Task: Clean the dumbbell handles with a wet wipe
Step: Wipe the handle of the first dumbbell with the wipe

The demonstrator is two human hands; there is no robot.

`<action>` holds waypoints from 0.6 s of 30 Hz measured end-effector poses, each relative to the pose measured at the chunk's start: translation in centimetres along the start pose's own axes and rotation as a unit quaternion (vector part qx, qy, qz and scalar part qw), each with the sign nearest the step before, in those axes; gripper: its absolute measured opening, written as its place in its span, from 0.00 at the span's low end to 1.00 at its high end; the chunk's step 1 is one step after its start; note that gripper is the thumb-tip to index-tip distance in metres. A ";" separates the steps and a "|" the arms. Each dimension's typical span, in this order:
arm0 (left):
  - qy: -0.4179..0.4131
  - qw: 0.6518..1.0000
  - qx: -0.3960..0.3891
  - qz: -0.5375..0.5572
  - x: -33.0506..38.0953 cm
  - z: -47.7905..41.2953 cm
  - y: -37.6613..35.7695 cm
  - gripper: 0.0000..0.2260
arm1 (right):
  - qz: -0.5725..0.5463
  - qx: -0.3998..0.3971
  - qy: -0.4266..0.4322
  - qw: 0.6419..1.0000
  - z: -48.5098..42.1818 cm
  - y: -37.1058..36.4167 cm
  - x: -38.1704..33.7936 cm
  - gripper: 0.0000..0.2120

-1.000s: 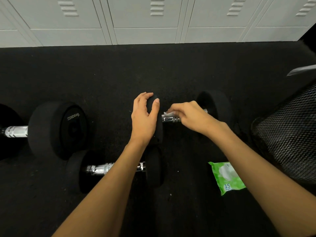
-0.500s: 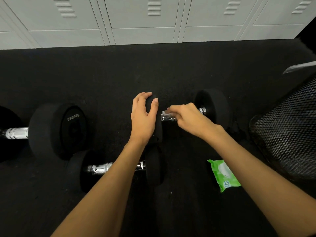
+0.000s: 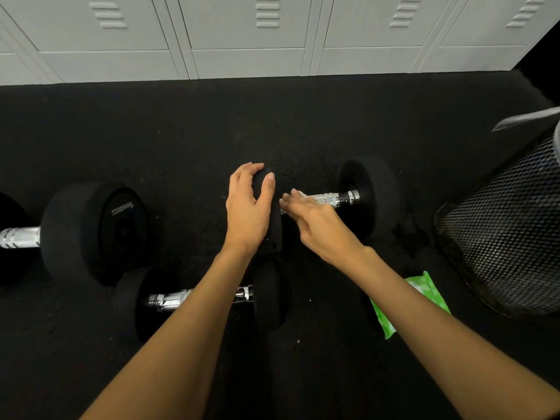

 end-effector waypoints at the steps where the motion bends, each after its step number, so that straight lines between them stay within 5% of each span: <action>1: -0.001 1.000 0.000 0.000 0.0 0.0 0.0 0.14 | 0.001 0.003 0.010 1.000 0.0 0.2 0.1 0.19; 9: 0.003 1.000 -0.001 -0.011 -0.2 -0.1 -0.1 0.14 | 0.006 -0.052 -0.097 0.994 -3.9 0.3 0.2 0.13; 13: -0.002 1.000 0.001 -0.004 -0.1 -0.1 0.0 0.13 | 0.043 0.013 -0.016 0.999 -1.5 -0.8 -0.7 0.19; 18: -0.004 1.000 -0.003 -0.005 0.1 0.0 0.0 0.14 | 0.050 -0.020 0.024 0.998 -0.4 0.0 0.1 0.25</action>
Point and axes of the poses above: each hand's wrist, its own z-axis away from the middle knuckle, its own y-axis out of the back of the hand, x = y × z, the point moved 4 cm from there along -z, towards the middle knuckle, and after that the axes turned 11 degrees about z, right-handed, at the moved point
